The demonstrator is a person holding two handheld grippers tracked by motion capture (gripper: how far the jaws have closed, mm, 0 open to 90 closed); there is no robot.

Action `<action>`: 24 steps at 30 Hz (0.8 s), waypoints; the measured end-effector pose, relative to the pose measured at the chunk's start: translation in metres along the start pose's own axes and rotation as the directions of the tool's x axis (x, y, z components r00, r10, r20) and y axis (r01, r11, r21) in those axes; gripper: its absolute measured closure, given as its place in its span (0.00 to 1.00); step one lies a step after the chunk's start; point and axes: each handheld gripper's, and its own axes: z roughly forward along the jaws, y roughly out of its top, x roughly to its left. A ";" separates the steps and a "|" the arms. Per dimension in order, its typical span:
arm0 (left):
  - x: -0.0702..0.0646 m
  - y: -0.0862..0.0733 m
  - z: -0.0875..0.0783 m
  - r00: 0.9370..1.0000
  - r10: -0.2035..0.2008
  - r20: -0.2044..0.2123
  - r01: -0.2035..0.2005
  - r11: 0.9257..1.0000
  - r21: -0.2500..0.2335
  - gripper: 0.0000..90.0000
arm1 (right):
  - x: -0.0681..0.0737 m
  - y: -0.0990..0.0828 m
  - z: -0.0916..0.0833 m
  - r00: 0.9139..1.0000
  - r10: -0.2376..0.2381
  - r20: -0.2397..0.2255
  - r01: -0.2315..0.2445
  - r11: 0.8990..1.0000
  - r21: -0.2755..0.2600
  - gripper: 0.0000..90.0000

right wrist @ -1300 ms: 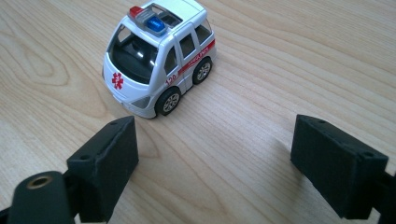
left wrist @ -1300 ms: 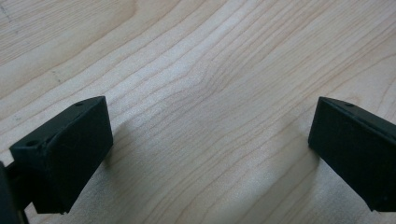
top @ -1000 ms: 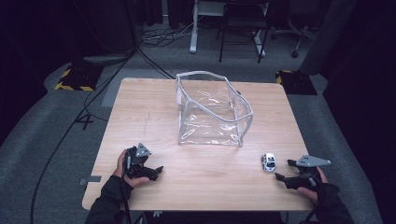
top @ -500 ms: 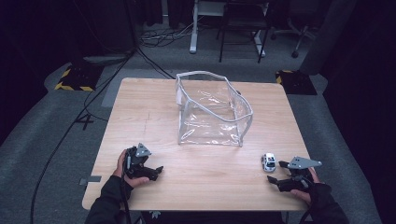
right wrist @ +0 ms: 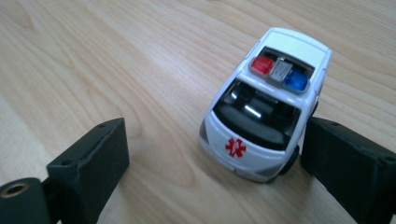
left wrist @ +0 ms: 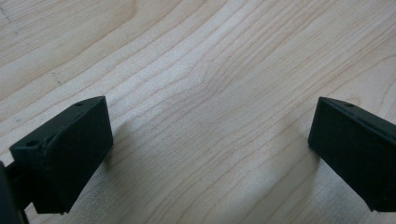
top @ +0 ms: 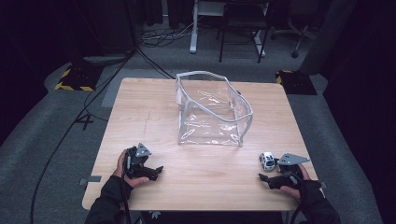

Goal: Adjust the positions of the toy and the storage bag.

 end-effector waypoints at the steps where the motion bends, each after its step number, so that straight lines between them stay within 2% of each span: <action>1: 0.000 0.000 0.000 1.000 0.001 -0.004 -0.001 1.000 0.000 0.00 | 0.001 0.002 0.001 1.000 0.010 0.000 -0.010 1.000 0.005 0.08; 8: 0.000 0.000 0.000 1.000 0.001 -0.001 -0.001 1.000 0.000 0.00 | 0.003 0.011 0.011 1.000 -0.006 -0.009 0.006 1.000 0.001 0.09; 12: 0.000 0.000 0.000 1.000 0.001 -0.001 -0.001 1.000 0.000 0.00 | 0.003 0.015 0.015 1.000 -0.002 -0.009 0.002 1.000 -0.013 0.15; 20: 0.000 0.000 0.000 1.000 0.001 -0.004 -0.001 1.000 0.000 0.00 | 0.005 0.020 0.019 1.000 -0.014 0.022 0.014 0.999 -0.038 0.23; 21: 0.000 0.000 0.000 1.000 0.002 -0.004 -0.002 1.000 0.000 0.00 | 0.004 0.021 0.019 0.999 -0.031 0.030 0.032 0.999 -0.041 0.25; 24: 0.000 0.000 0.000 1.000 0.001 -0.001 -0.001 1.000 0.000 0.00 | 0.006 0.022 0.020 0.998 -0.023 0.053 0.026 0.998 -0.053 0.33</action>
